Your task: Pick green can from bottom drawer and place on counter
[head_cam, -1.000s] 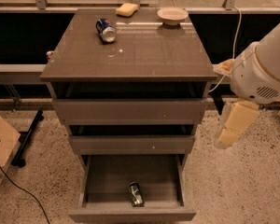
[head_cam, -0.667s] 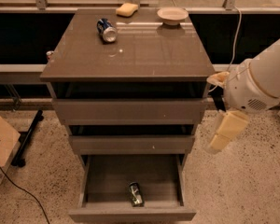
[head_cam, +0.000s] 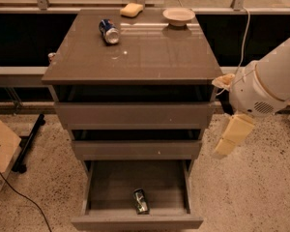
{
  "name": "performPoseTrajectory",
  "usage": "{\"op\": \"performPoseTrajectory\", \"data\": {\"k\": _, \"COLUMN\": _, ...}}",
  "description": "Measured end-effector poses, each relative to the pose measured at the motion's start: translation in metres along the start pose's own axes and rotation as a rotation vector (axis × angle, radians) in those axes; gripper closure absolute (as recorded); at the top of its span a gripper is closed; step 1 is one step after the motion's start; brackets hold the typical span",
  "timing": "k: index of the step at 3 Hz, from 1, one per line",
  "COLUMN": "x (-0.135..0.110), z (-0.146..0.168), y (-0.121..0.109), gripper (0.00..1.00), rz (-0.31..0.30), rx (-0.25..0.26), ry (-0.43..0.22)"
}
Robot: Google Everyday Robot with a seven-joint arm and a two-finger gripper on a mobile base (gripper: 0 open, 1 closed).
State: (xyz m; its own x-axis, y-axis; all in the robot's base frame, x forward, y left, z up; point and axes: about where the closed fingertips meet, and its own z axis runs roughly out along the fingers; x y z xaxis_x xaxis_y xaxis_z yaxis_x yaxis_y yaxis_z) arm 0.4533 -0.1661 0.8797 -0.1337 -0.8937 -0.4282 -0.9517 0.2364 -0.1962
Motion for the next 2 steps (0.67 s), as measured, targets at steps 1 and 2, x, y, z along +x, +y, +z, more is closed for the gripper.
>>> {"op": "performPoseTrajectory", "data": {"k": 1, "x": -0.003, "z": 0.028, "y": 0.004, "gripper": 0.0, "rz": 0.017, "rx": 0.003, "ry": -0.05}}
{"op": "performPoseTrajectory", "data": {"k": 2, "x": -0.007, "z": 0.081, "y": 0.012, "gripper": 0.0, "rz": 0.051, "rx": -0.007, "ry": -0.145}}
